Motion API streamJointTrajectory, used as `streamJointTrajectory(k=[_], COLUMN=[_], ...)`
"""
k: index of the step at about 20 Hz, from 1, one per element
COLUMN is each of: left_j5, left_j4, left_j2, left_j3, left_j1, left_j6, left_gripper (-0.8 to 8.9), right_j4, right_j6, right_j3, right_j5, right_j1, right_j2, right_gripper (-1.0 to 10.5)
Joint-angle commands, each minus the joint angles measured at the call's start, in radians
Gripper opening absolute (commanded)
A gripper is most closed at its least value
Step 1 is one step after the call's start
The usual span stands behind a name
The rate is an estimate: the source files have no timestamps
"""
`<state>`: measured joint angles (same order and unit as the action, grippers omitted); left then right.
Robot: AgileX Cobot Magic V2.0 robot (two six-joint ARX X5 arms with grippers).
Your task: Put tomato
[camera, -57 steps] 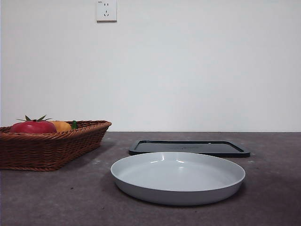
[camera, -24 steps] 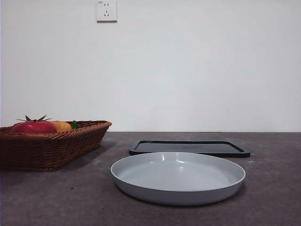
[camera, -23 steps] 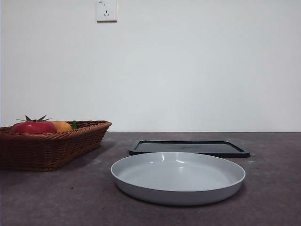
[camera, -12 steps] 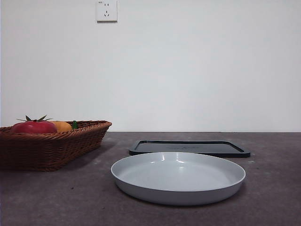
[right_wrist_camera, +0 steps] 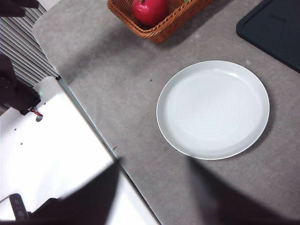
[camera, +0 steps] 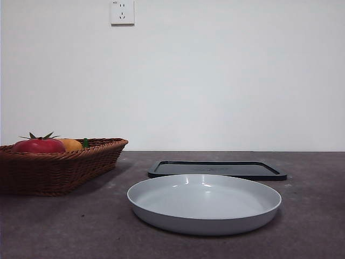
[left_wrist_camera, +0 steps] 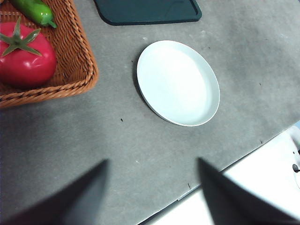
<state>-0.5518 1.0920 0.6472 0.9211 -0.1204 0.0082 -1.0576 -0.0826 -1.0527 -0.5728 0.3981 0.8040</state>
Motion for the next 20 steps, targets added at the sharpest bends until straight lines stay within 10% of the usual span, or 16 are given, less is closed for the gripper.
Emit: streamJointTrajectory(k=[1, 20], left_j5=[-0.003, 0.249], left_j4=[-0.015, -0.348], left_j2=[0.005, 0.23], left_j3=[0.021, 0.021], left_j1=[-0.003, -0.006], left_j6=[0.006, 0.002], left_gripper=[4.74, 4.68], right_j4=[0.011, 0.025], right_j6=[-0.011, -0.007], right_j3=[-0.018, -0.018], right_j5=[-0.001, 0.0], right_j1=[0.005, 0.005], right_j2=[0.008, 0.014], right_gripper=[4.7, 4.7])
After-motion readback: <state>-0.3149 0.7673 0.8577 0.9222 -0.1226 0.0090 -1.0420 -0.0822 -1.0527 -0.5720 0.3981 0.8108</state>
